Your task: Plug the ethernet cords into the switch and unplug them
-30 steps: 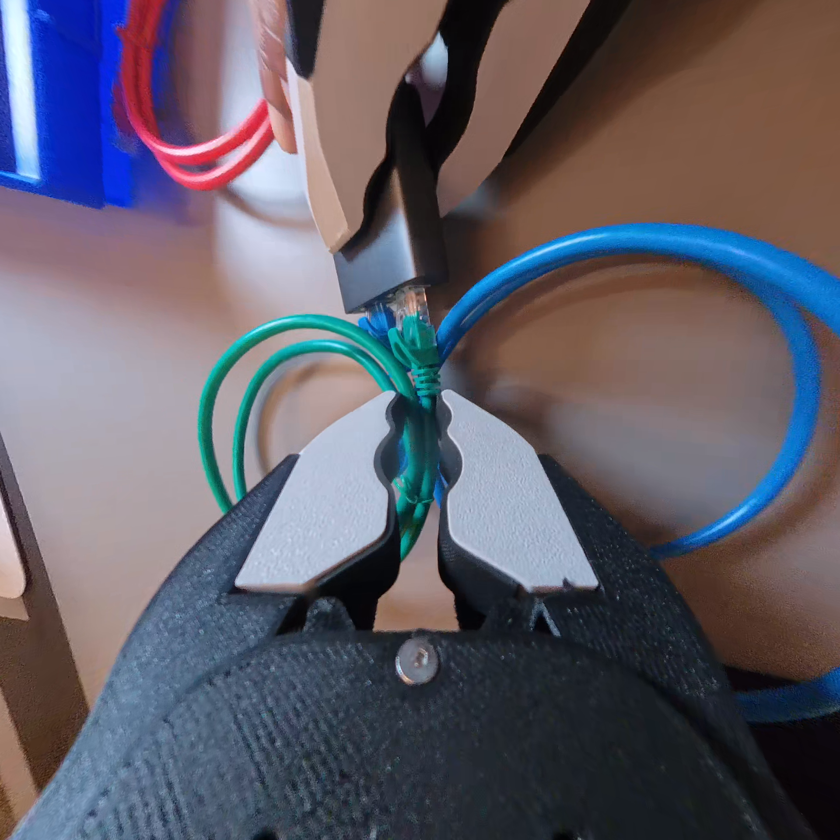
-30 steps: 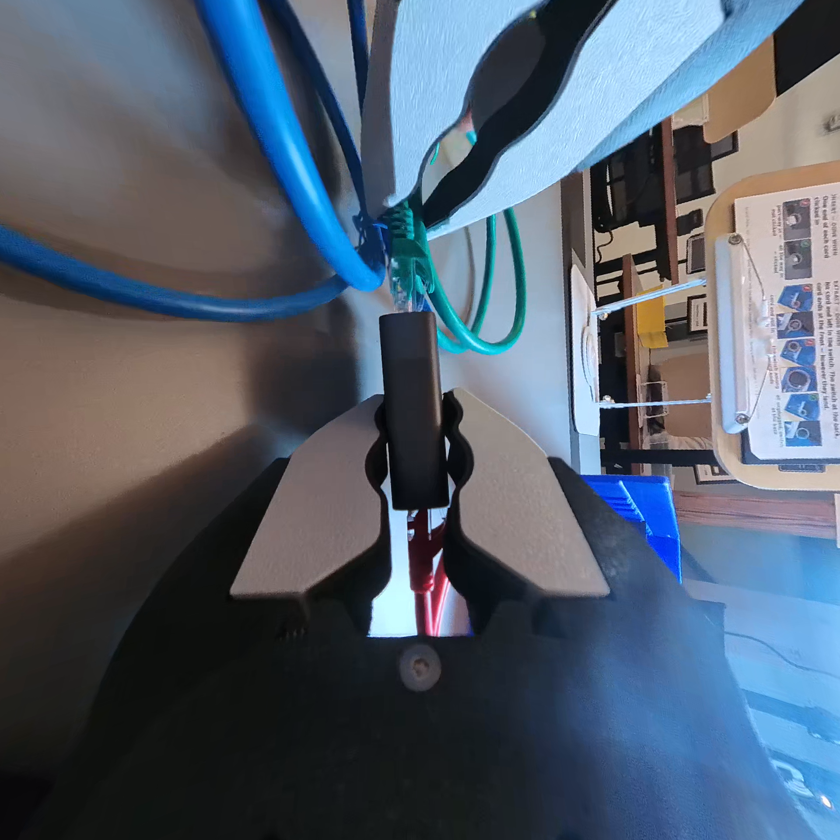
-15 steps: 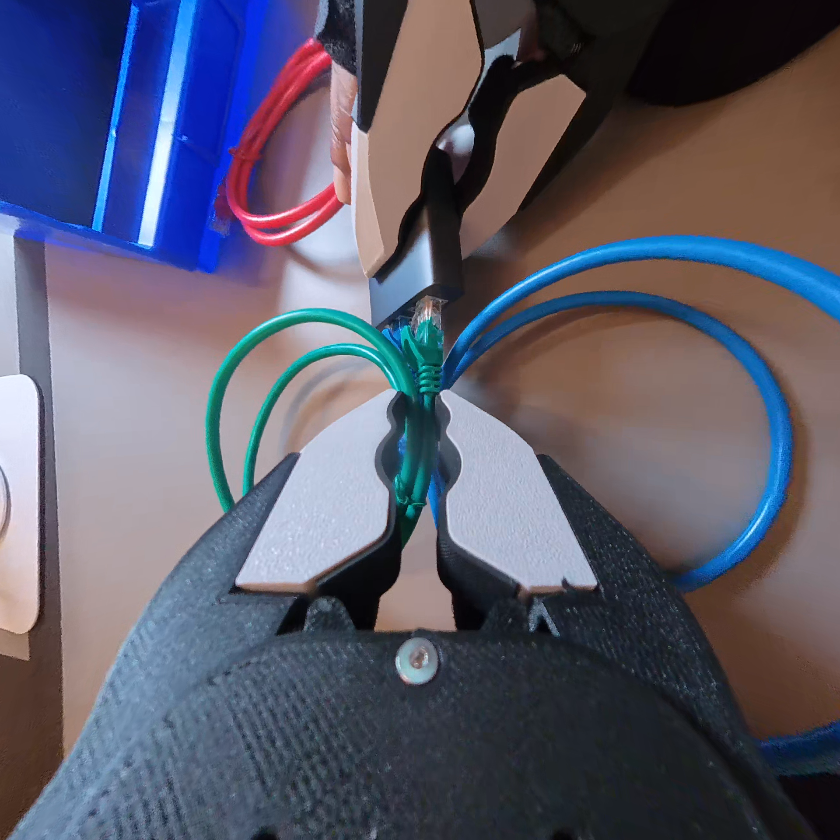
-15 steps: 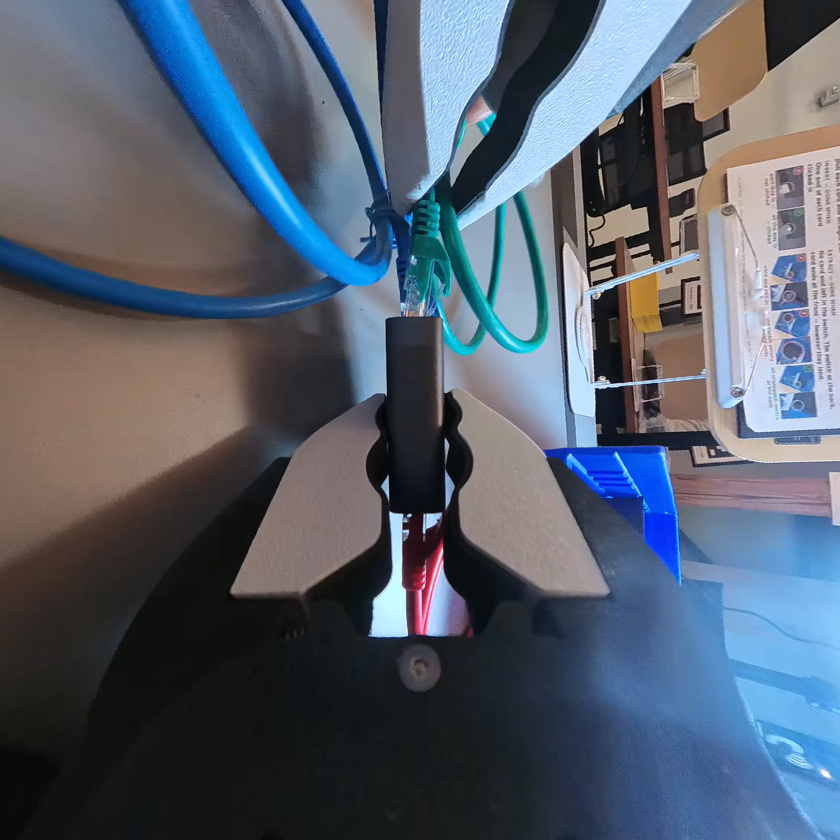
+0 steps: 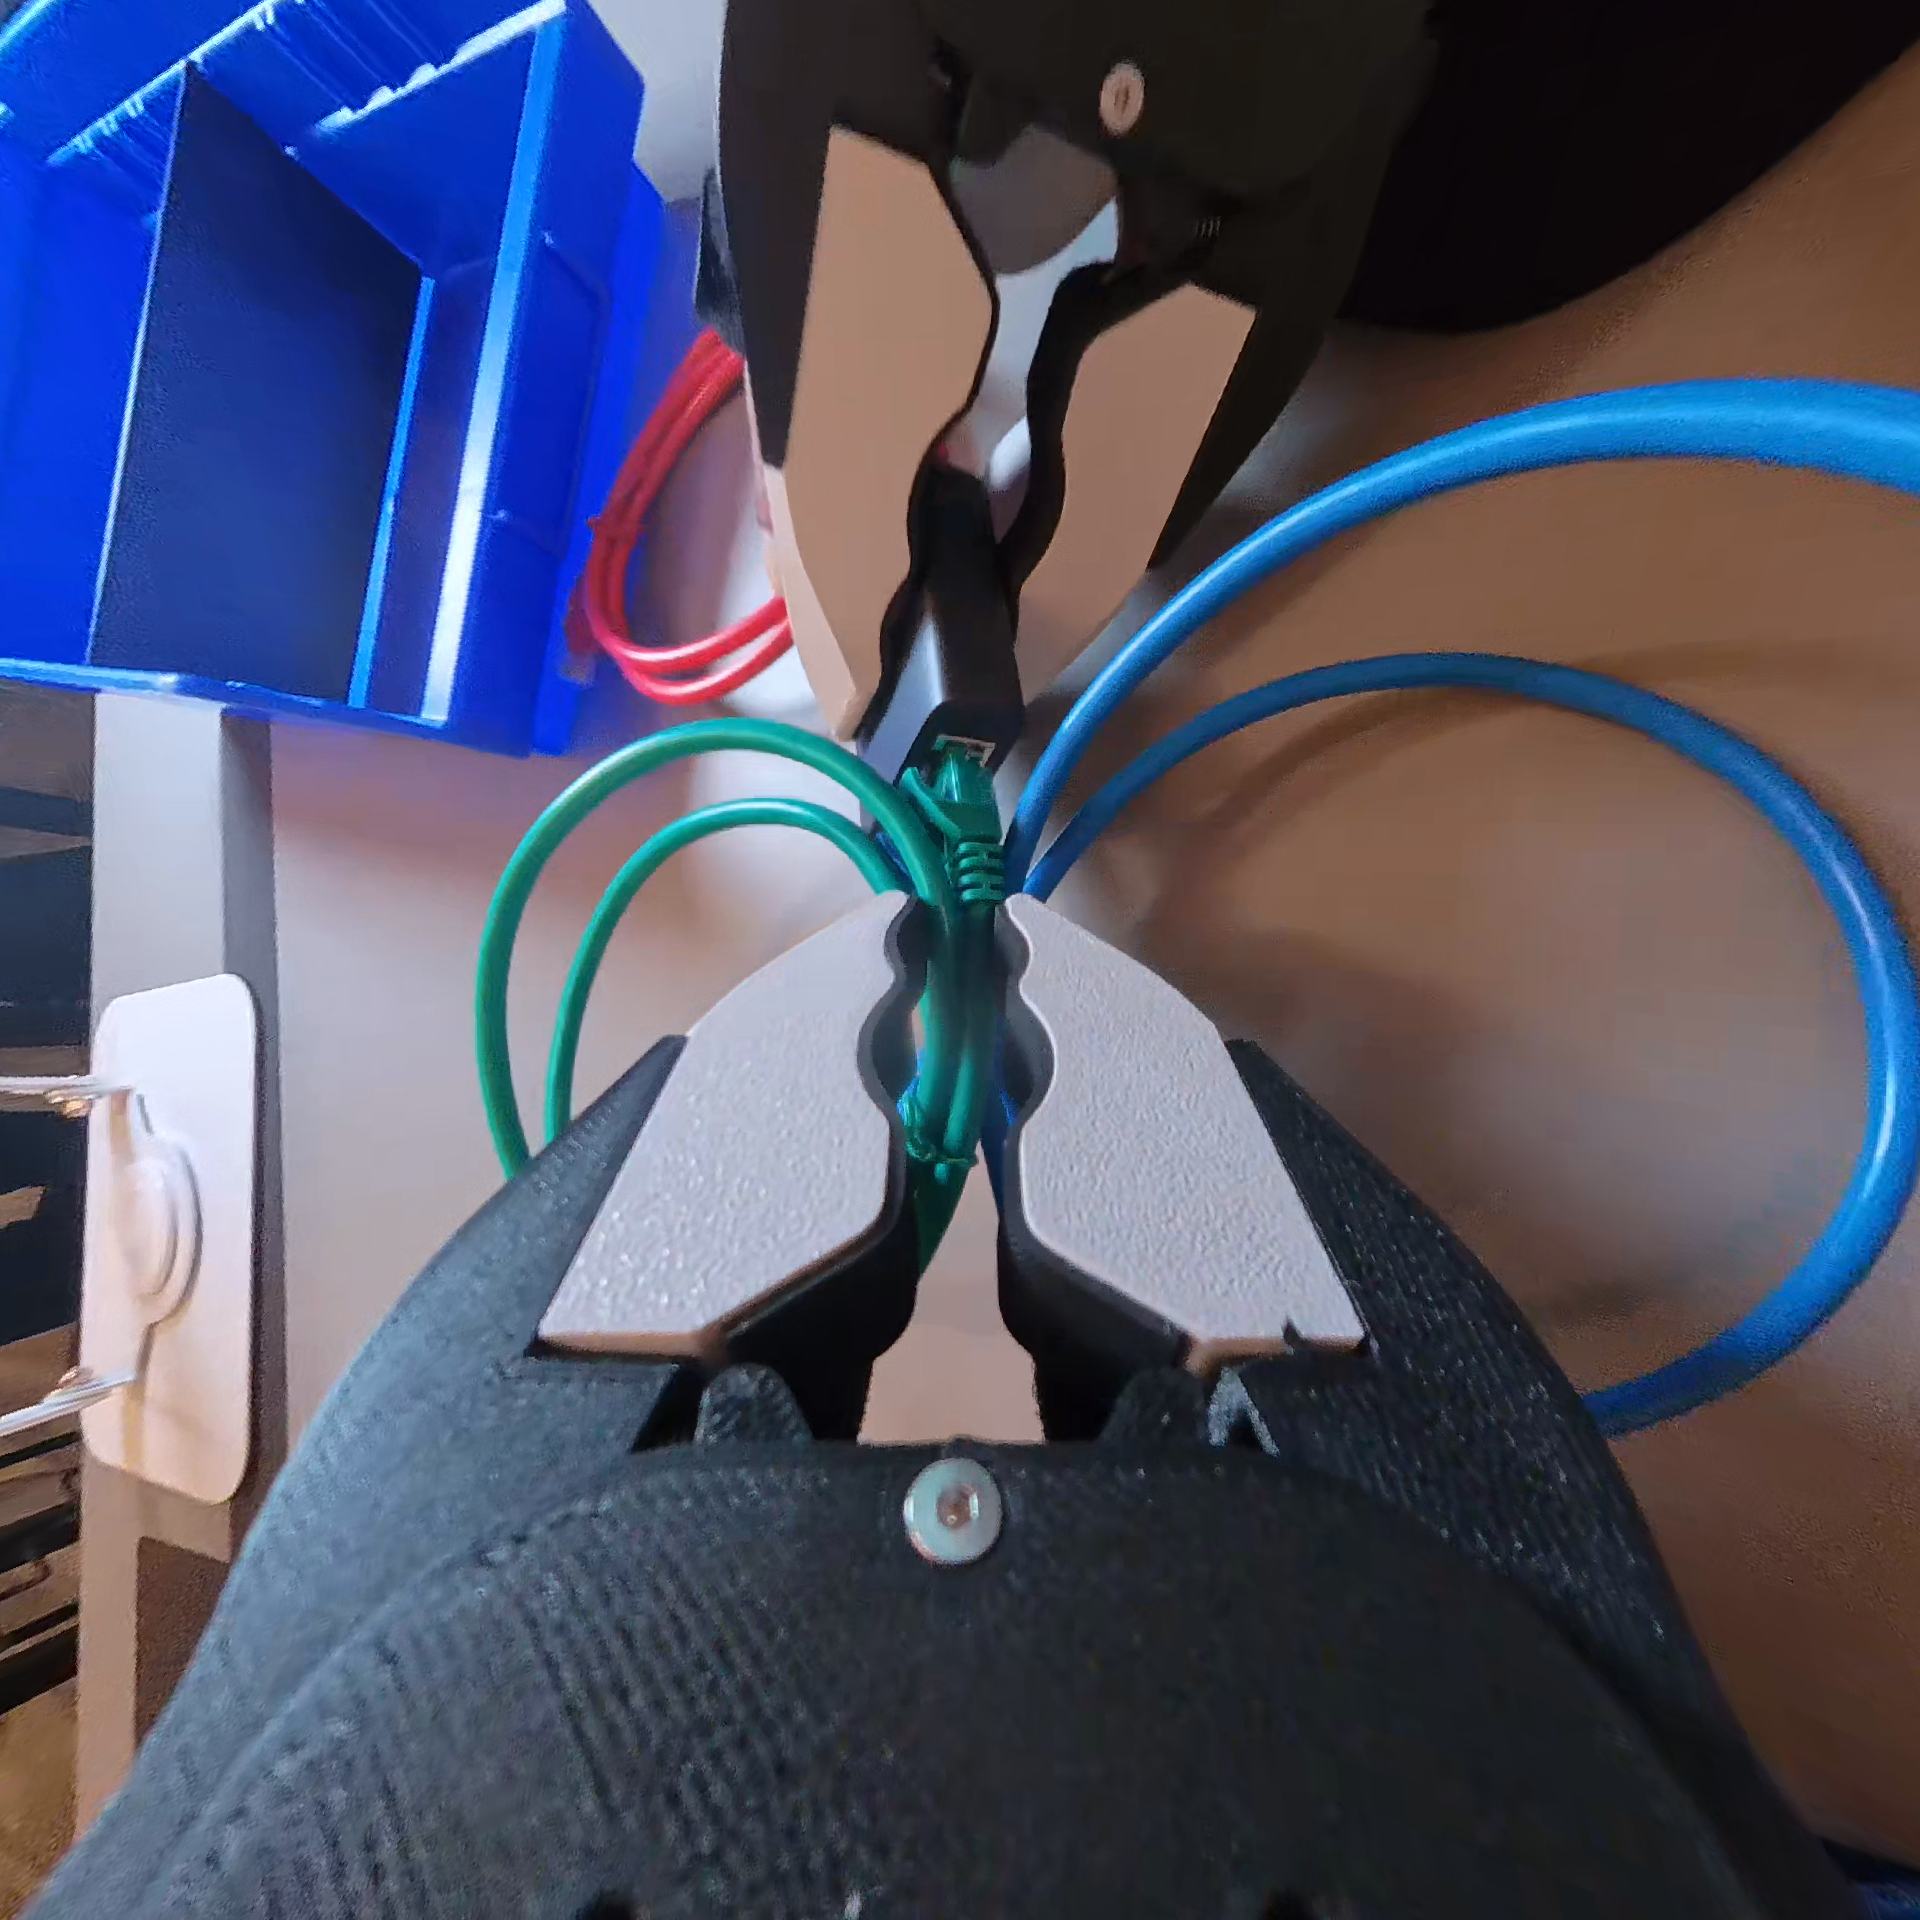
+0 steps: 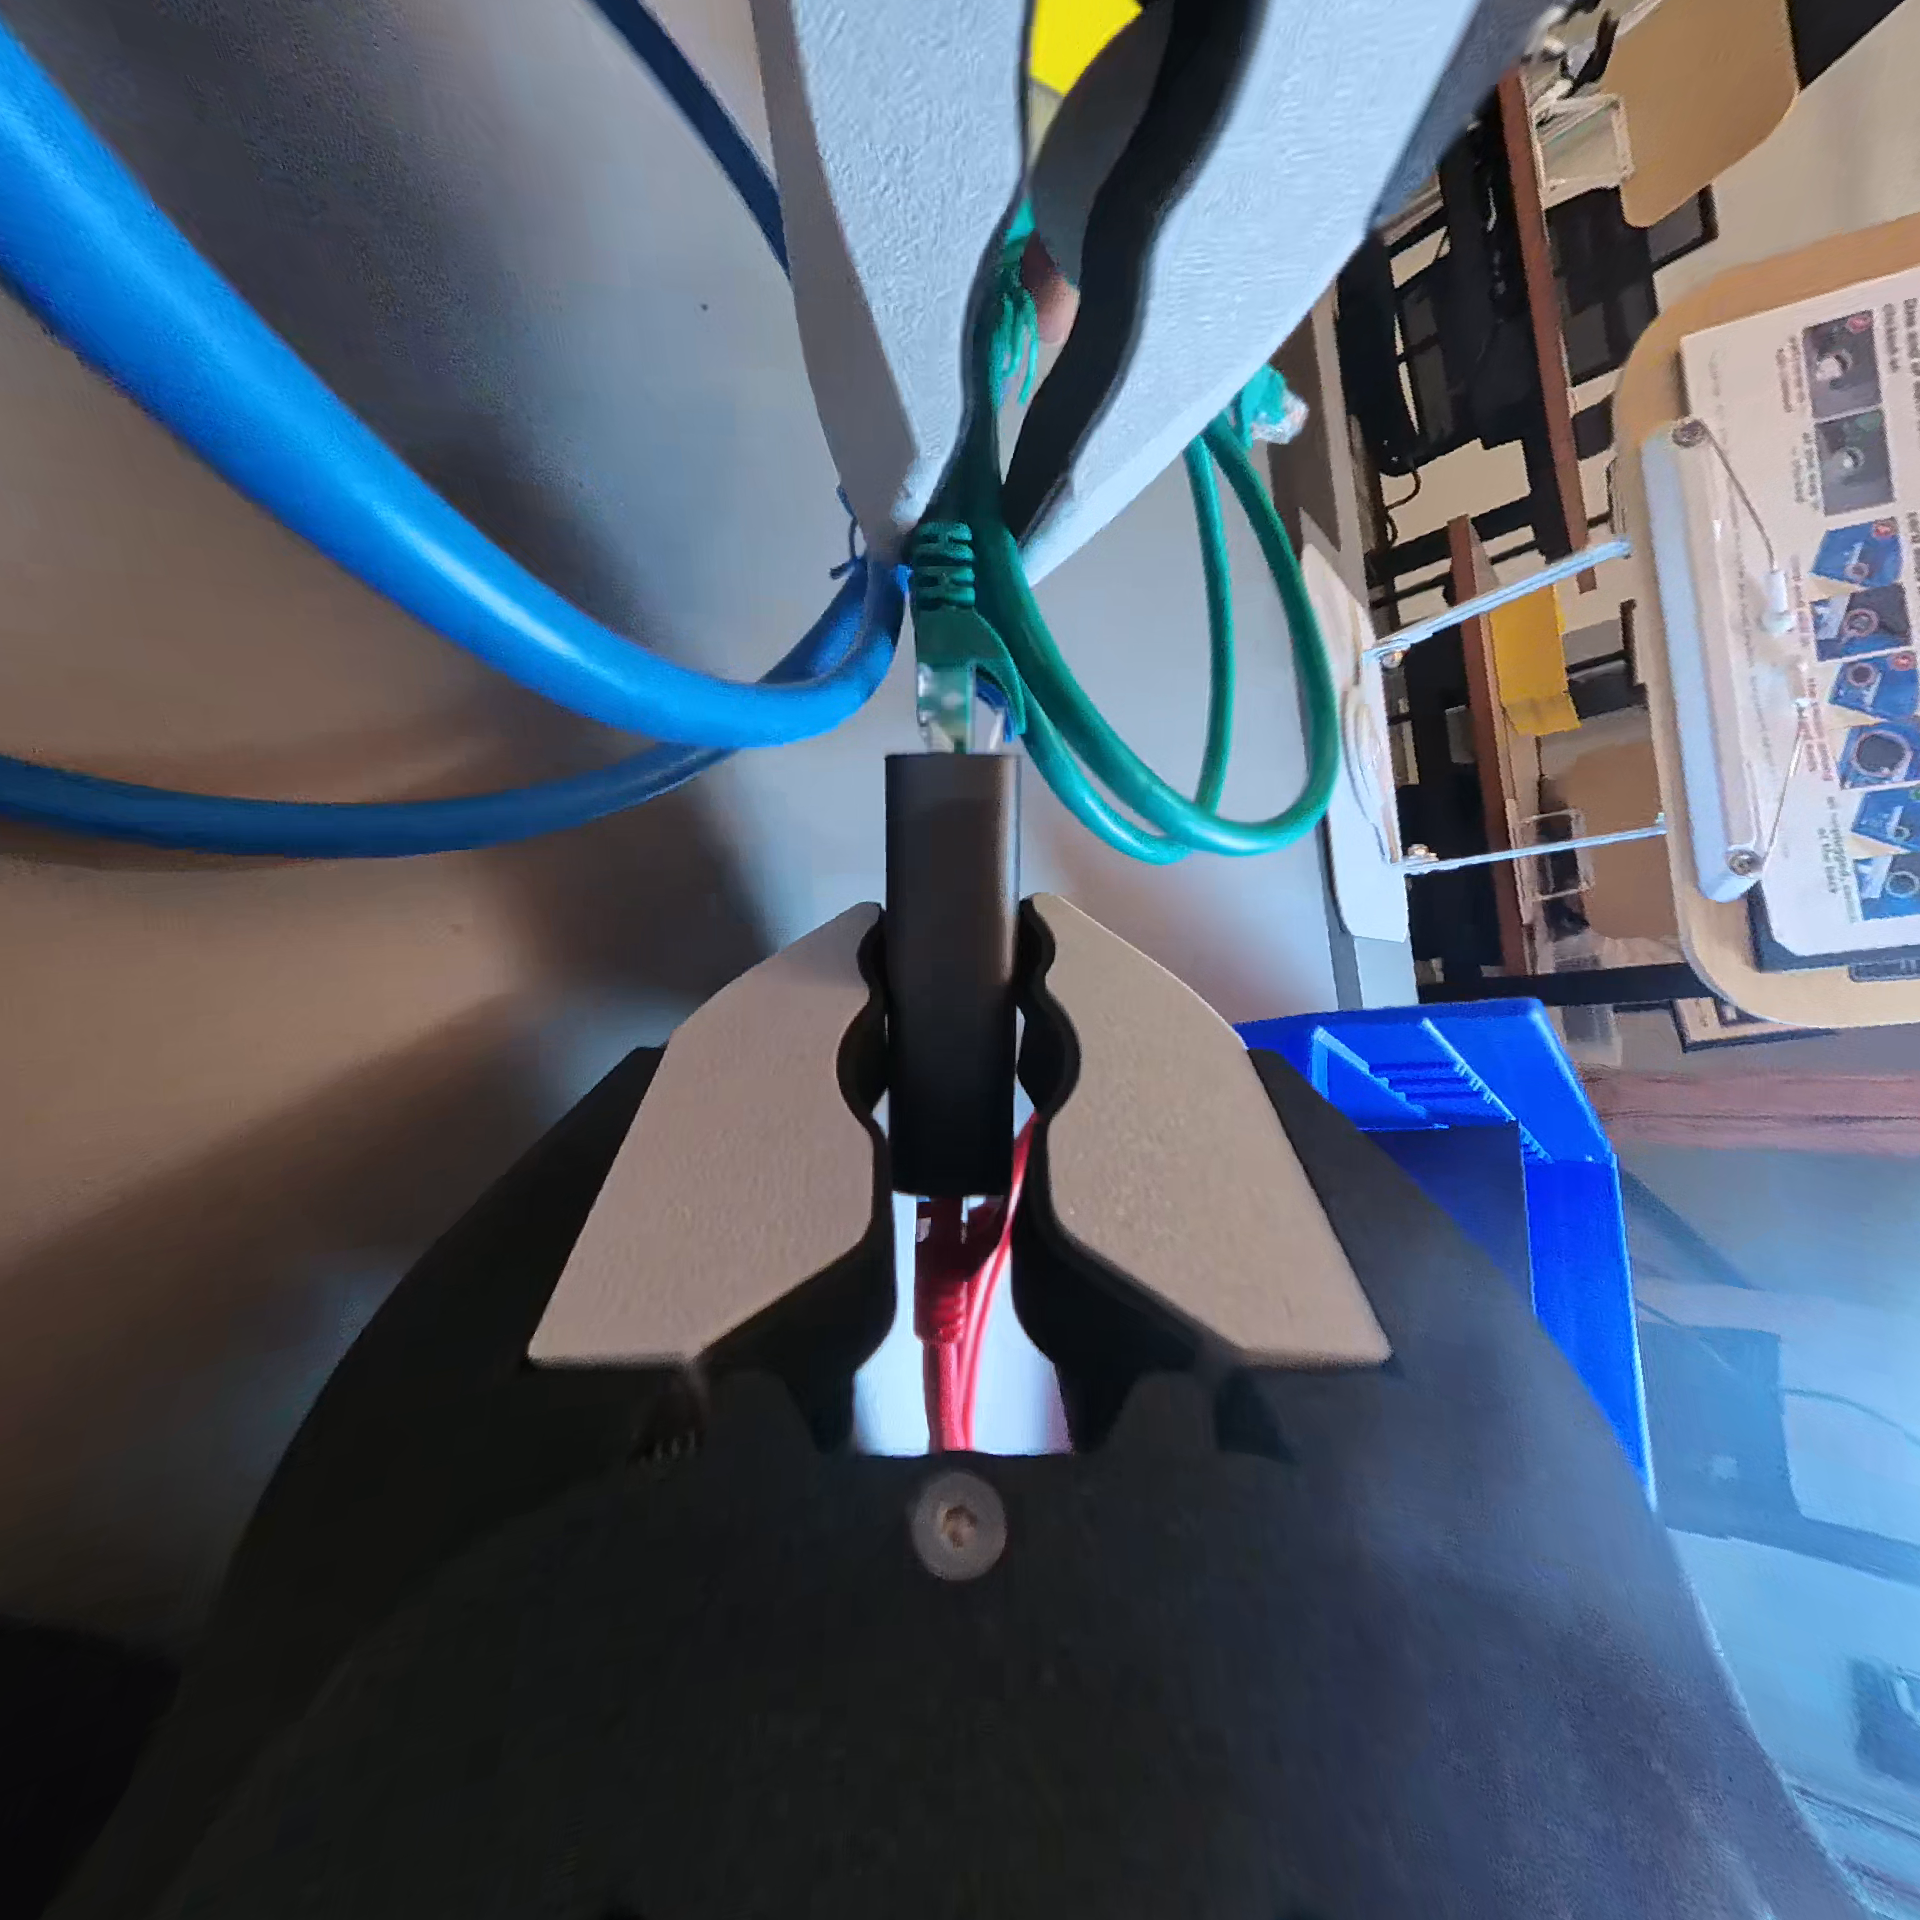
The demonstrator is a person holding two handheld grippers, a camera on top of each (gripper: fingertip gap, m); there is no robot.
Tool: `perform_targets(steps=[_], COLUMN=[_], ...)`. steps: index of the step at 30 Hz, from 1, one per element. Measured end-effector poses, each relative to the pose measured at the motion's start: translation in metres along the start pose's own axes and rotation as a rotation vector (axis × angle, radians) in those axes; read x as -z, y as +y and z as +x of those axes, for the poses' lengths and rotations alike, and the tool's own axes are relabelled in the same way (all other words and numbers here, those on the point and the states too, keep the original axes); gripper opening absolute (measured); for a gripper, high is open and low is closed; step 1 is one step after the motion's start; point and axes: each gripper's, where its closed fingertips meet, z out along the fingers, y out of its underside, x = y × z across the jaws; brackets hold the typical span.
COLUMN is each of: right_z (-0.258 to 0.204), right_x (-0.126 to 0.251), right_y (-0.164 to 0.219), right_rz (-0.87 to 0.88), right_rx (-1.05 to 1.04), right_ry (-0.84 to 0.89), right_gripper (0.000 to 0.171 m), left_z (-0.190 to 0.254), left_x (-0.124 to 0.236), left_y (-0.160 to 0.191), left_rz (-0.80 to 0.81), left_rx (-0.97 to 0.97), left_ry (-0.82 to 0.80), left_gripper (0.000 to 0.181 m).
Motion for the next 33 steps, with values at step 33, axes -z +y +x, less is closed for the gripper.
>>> perform_targets(steps=[33], right_z=[0.095], right_x=[0.094], right_y=[-0.026], right_rz=[-0.205], right_rx=[0.115], right_ry=[0.22], right_gripper=[0.021], left_z=[-0.071], left_x=[0.163], left_y=[0.011], left_rz=[0.628], left_rx=[0.442], left_ry=[-0.365], left_gripper=[0.022])
